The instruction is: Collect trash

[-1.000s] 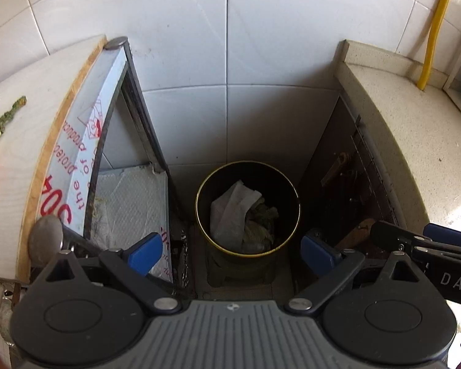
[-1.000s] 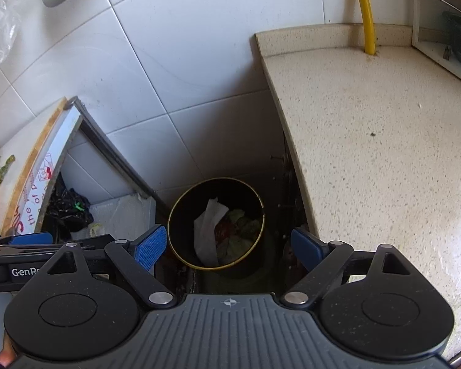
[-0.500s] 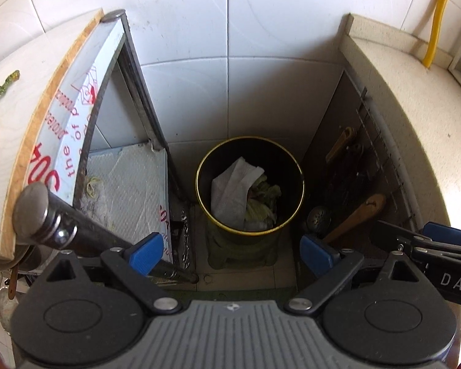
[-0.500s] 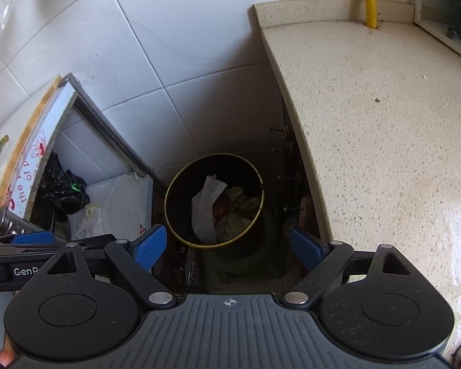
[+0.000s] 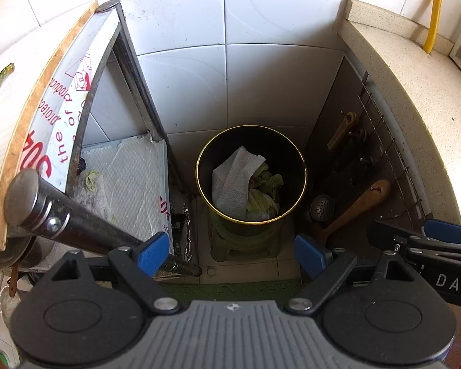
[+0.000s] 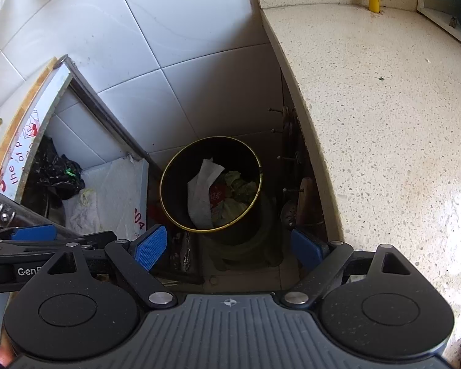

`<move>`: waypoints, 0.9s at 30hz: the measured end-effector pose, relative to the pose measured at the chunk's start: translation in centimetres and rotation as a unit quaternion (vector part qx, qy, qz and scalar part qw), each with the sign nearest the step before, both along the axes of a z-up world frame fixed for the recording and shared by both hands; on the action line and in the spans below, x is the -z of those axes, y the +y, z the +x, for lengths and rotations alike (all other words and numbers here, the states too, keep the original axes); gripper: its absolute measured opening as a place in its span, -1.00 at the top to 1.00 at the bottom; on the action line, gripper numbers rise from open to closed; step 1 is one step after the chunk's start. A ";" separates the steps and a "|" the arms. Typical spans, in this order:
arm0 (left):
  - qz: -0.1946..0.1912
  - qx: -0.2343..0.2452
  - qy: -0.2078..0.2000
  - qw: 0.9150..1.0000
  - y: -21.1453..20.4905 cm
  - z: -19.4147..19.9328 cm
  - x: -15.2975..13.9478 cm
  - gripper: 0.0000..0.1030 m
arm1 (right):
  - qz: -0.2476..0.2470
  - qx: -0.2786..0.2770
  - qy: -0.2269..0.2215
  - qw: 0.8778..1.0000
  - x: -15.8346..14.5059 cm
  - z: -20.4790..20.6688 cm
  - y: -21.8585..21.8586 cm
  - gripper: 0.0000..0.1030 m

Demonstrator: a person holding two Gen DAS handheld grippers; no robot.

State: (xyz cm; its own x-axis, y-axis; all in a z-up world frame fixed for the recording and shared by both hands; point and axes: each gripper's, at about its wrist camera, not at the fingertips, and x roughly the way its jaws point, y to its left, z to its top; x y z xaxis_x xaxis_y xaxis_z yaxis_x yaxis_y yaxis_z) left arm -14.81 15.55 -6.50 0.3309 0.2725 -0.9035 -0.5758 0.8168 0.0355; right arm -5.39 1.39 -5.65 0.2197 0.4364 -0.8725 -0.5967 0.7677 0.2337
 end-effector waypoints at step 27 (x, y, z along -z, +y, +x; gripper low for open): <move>0.019 -0.001 -0.008 1.000 -0.7 -1.0 -0.4 -0.62 | -0.003 -0.003 -0.003 1.000 -0.1 -0.4 0.3 -0.78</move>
State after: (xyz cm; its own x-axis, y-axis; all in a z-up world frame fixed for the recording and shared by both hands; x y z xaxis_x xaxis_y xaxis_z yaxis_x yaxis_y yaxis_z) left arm -15.79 14.83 -6.06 0.3450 0.3077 -0.8867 -0.5787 0.8136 0.0572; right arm -5.79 1.72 -5.58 0.2227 0.4324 -0.8738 -0.6029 0.7654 0.2251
